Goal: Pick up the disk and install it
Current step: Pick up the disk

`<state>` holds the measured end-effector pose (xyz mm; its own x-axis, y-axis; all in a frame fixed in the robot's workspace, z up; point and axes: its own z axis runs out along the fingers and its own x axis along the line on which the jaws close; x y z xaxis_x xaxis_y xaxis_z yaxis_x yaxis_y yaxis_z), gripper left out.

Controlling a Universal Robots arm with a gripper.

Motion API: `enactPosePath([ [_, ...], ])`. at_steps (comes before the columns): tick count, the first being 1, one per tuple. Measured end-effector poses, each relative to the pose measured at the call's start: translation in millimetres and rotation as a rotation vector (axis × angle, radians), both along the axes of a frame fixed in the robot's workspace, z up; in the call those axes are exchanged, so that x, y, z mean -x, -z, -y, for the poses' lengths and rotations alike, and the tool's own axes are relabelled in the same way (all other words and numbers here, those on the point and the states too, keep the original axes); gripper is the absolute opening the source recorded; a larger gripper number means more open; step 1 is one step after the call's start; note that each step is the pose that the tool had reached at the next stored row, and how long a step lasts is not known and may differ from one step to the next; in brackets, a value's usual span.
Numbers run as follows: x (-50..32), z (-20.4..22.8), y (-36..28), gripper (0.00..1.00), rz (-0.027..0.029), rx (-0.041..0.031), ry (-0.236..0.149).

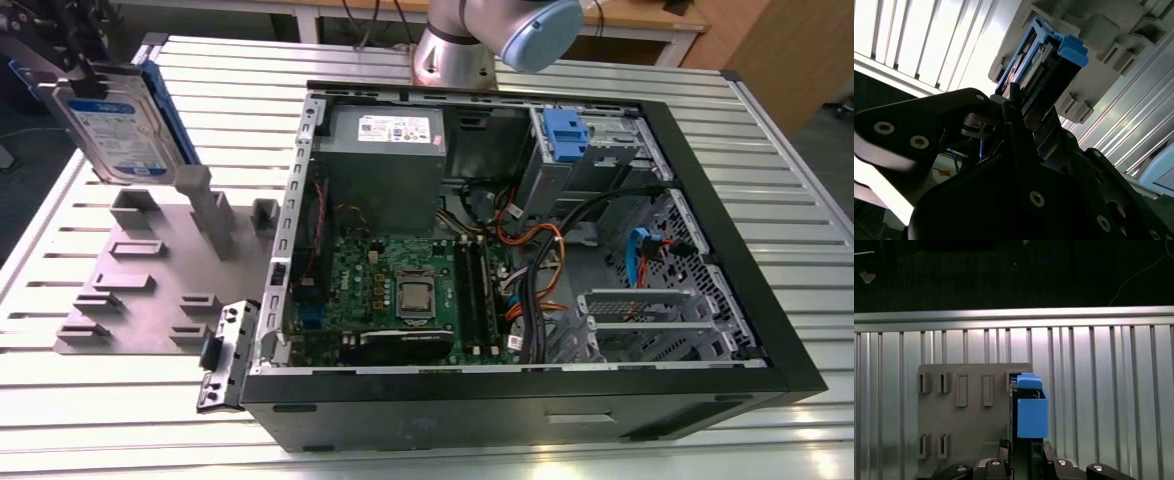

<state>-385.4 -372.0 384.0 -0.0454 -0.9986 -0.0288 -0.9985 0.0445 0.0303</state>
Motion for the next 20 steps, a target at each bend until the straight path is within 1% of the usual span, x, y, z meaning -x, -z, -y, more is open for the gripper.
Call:
enactPosePath([
  [9,0.0,0.0,-34.3,0.35,0.0,0.0,0.0],
  [20,0.0,0.0,-70.6,0.35,-0.0001,0.0,0.0],
])
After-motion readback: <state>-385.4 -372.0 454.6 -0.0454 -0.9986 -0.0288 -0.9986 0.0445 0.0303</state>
